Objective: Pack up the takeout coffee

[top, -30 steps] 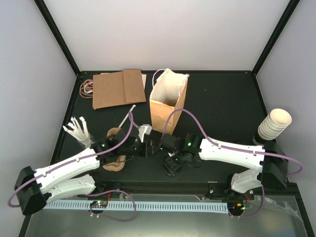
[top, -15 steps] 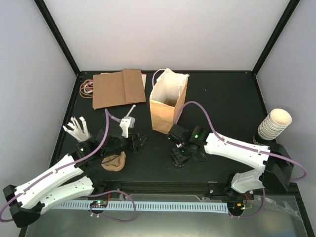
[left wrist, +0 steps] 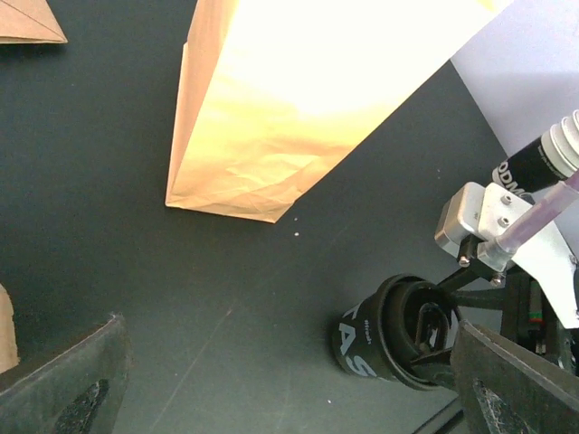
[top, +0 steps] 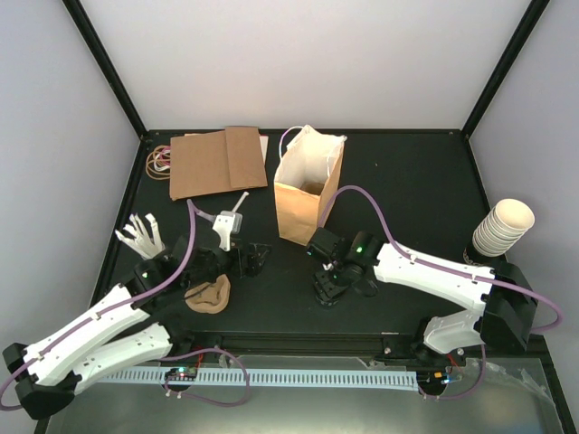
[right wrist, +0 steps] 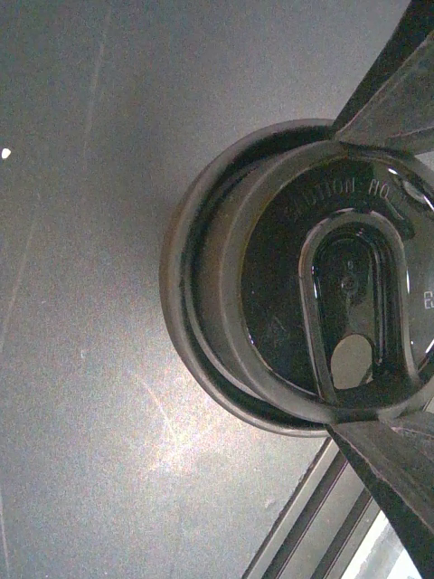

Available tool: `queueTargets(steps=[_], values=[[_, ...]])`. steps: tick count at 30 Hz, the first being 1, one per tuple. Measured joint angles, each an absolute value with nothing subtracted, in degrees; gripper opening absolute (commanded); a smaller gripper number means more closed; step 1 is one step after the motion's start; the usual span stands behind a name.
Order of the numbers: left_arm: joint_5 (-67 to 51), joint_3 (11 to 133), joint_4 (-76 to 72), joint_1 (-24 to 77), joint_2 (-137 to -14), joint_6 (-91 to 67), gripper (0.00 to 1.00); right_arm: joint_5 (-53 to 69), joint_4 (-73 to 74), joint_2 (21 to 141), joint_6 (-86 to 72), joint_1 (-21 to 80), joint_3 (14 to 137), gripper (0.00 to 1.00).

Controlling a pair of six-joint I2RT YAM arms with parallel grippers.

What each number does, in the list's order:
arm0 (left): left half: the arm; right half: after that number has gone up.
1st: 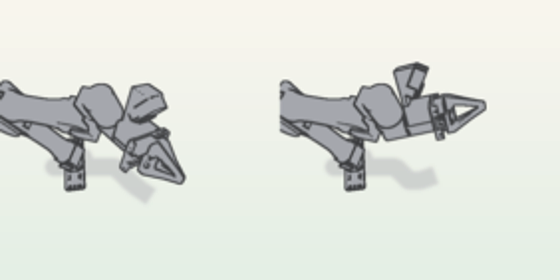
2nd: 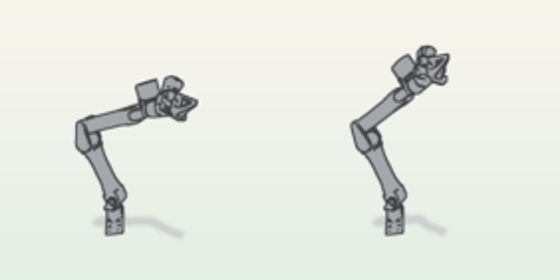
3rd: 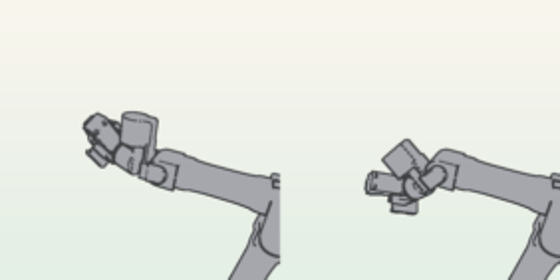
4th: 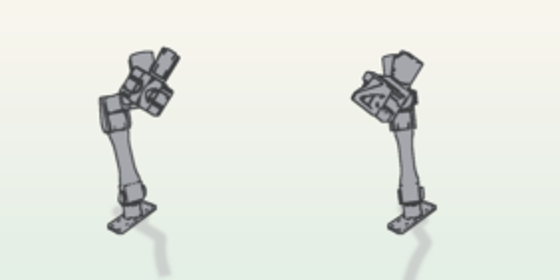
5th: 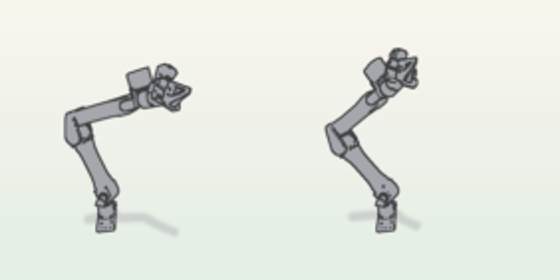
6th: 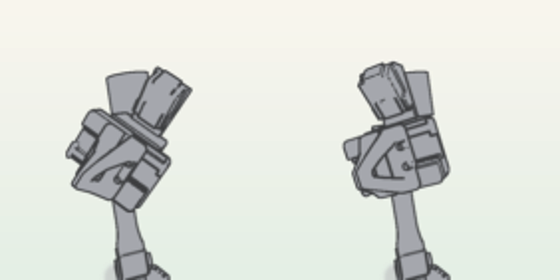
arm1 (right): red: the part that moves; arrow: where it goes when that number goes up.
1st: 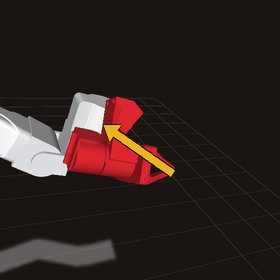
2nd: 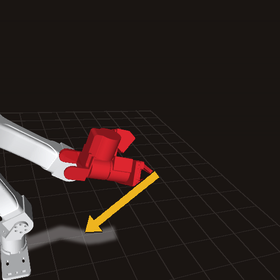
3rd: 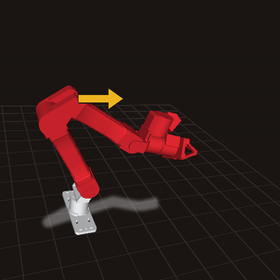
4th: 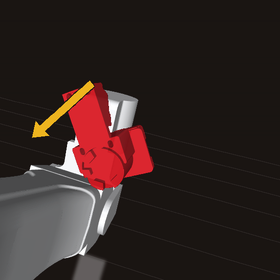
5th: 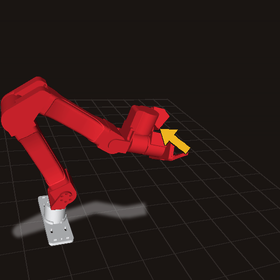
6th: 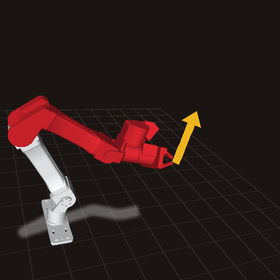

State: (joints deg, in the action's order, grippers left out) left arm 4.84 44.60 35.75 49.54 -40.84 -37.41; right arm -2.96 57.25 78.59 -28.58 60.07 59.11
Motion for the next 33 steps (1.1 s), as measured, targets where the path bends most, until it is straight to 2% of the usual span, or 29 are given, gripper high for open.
queueTargets(steps=[13, 24, 33], values=[[7.16, 50.02, 39.46, 46.92, -42.50, -33.10, 0.99, -3.22, 57.67, 78.96, -28.45, 60.07, 59.64, 0.69], [7.97, 68.27, 42.98, 45.01, -48.84, -27.73, 0.99, -6.50, 63.00, 76.60, -29.23, 59.46, 60.80, 0.70], [9.91, 77.30, 44.71, 44.97, -57.65, -24.38, 0.99, -8.99, 66.52, 71.66, -30.41, 57.95, 63.64, 0.69]])
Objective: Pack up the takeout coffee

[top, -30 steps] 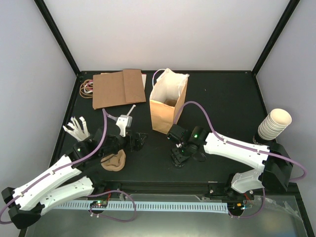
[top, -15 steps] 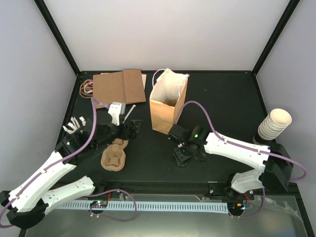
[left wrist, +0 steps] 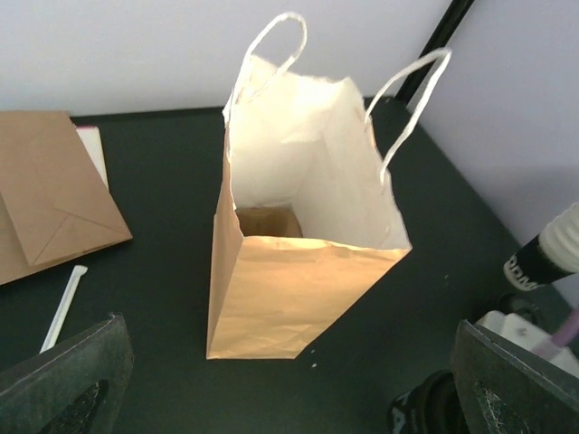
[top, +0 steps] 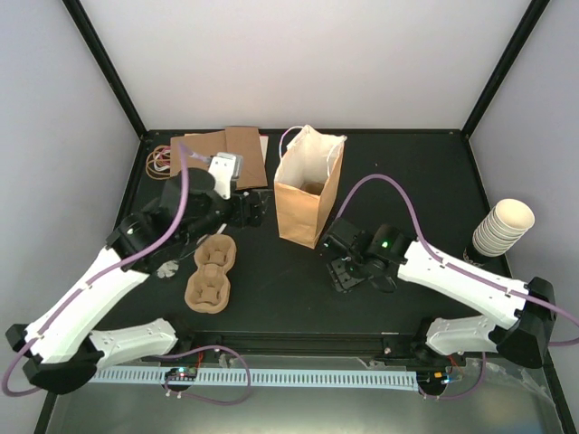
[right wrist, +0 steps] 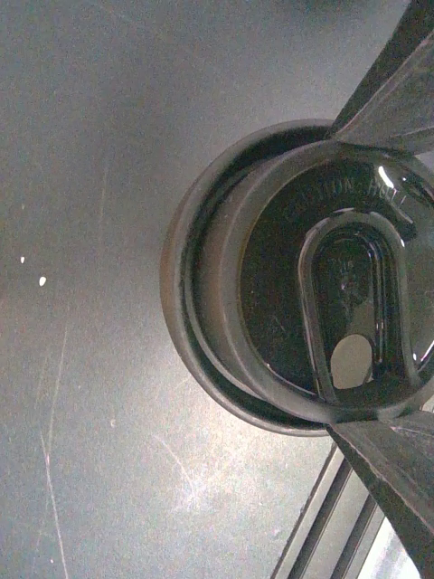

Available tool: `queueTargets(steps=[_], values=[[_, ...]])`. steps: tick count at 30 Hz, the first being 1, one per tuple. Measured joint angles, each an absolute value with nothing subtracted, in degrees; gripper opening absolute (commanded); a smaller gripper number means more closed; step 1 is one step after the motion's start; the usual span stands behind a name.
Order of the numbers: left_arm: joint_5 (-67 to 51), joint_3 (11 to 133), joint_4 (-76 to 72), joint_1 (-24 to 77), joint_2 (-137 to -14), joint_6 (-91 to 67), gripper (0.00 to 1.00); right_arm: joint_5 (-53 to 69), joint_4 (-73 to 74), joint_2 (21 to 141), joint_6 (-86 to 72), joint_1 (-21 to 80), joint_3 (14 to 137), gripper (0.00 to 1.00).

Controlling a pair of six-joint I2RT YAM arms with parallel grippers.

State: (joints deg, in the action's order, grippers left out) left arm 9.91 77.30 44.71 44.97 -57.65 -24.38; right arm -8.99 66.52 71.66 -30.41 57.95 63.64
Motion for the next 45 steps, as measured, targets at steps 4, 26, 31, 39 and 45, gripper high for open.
queueTargets(steps=[4, 26, 31, 39, 45], values=[[10.20, 78.98, 46.54, 44.69, -61.91, -23.99, 0.99, -9.76, 67.33, 70.57, -30.81, 57.12, 63.64, 0.69], [13.19, 108.12, 65.17, 42.26, -86.32, -20.49, 0.96, -10.37, 66.72, 67.20, -30.57, 55.22, 60.23, 0.69], [11.57, 109.71, 67.07, 38.85, -91.70, -19.49, 0.89, -10.35, 66.46, 65.69, -30.52, 54.76, 59.86, 0.69], [7.68, 116.95, 67.70, 35.73, -101.06, -17.37, 0.80, -10.33, 66.46, 65.63, -30.13, 54.06, 59.79, 0.70], [5.69, 119.22, 67.77, 35.59, -105.93, -16.40, 0.72, -10.22, 66.43, 65.60, -29.80, 53.47, 59.75, 0.70]])
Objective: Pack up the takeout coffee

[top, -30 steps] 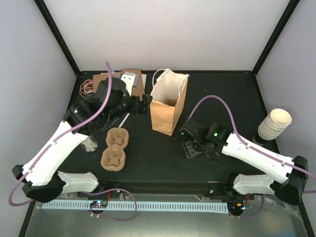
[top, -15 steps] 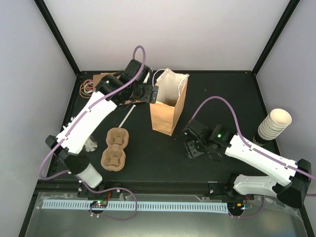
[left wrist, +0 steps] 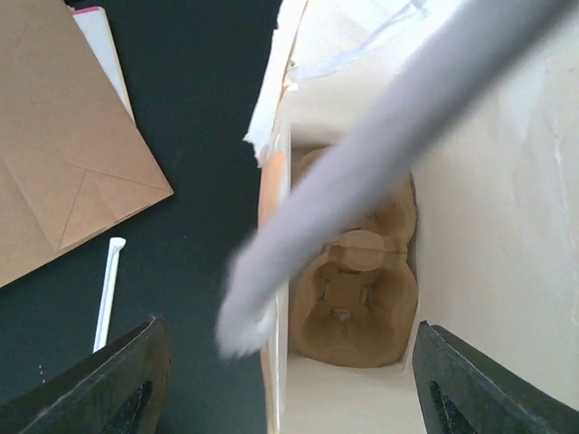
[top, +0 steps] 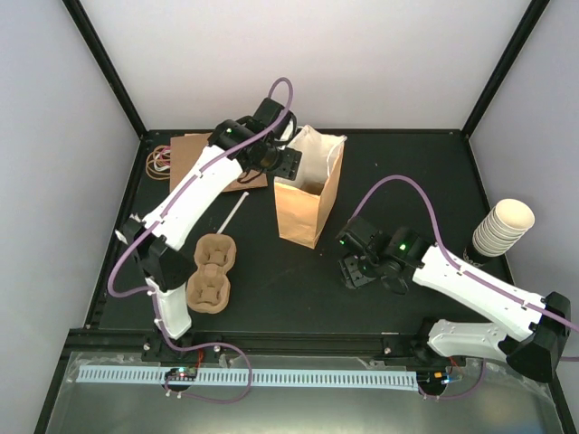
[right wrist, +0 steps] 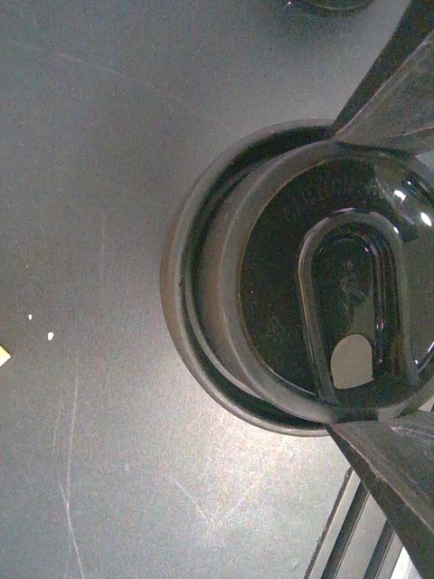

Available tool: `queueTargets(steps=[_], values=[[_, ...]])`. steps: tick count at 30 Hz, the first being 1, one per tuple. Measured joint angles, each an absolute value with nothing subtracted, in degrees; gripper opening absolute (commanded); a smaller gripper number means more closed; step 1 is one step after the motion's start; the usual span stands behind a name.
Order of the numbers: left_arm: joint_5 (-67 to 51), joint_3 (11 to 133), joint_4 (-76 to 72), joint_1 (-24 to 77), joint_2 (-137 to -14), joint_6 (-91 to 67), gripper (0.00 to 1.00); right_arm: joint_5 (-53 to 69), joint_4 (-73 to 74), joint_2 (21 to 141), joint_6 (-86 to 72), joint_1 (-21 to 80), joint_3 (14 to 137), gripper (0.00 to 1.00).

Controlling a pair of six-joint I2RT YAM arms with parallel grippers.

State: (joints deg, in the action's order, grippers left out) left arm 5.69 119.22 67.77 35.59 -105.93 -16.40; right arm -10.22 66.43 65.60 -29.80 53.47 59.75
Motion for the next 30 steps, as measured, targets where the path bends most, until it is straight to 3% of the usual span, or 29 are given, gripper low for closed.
queueTargets(steps=[5, 11, 25, 30], values=[[4.78, 121.27, 68.36, 35.07, -108.90, -15.42, 0.46, -10.02, 66.43, 65.60, -29.28, 53.30, 59.75, 0.69], [4.69, 123.92, 69.45, 34.09, -111.68, -14.04, 0.03, -9.96, 66.46, 65.49, -28.86, 53.21, 59.75, 0.69], [4.62, 124.46, 75.42, 33.91, -106.08, -11.05, 0.02, -10.44, 68.95, 63.44, -28.71, 53.21, 62.22, 0.69], [3.79, 114.45, 75.16, 34.09, -97.49, -11.38, 0.02, -12.38, 71.94, 62.08, -29.50, 53.19, 64.79, 0.69]])
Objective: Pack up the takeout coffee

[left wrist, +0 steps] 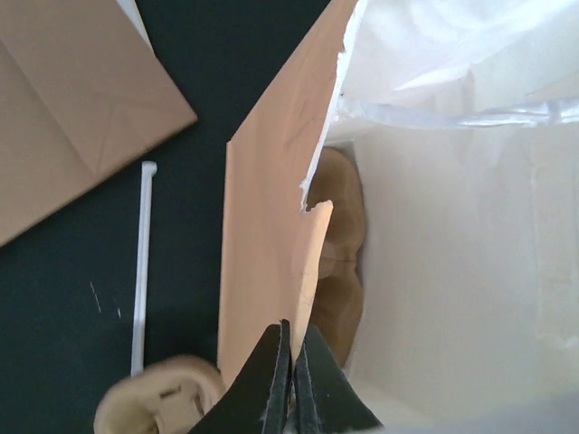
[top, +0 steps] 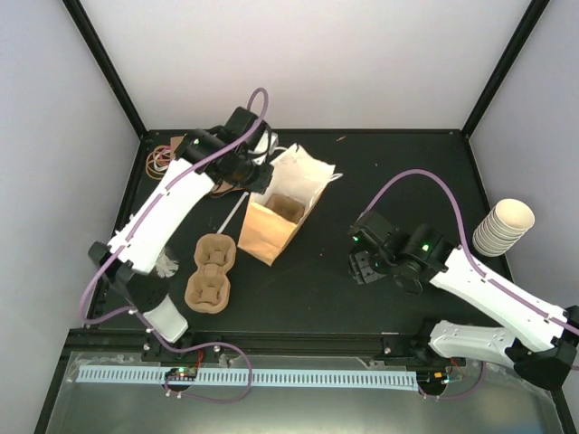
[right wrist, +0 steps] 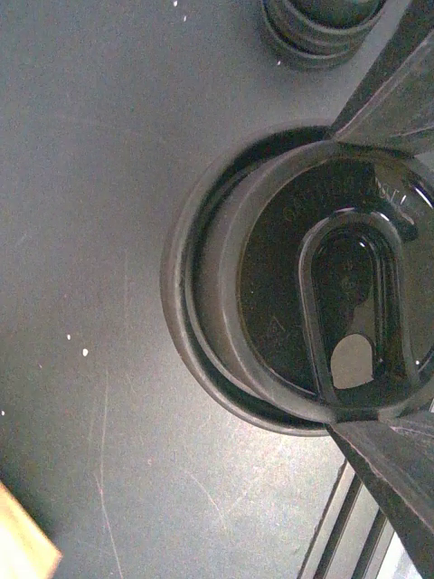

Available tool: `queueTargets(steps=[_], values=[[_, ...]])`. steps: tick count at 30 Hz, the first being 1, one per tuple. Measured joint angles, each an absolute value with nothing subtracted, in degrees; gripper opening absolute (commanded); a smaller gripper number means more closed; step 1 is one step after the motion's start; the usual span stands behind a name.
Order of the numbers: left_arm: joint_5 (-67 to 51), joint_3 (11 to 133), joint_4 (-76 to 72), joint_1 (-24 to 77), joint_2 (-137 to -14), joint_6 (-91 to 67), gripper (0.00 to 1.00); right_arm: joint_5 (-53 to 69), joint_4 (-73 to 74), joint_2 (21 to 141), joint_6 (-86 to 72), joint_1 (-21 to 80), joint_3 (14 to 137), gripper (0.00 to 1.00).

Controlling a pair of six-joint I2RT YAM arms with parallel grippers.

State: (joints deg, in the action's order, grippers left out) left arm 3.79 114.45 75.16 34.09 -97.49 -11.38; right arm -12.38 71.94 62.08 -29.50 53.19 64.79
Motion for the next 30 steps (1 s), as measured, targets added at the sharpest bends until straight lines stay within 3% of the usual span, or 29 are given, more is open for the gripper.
queueTargets(steps=[11, 30], values=[[-0.93, 94.04, 69.08, 34.96, -80.99, -11.35, 0.02, -19.97, 78.70, 60.71, -32.49, 53.10, 72.03, 0.68], [-7.11, 83.77, 65.06, 37.28, -69.97, -8.12, 0.02, -34.89, 77.97, 62.92, -29.32, 52.99, 90.39, 0.66]])
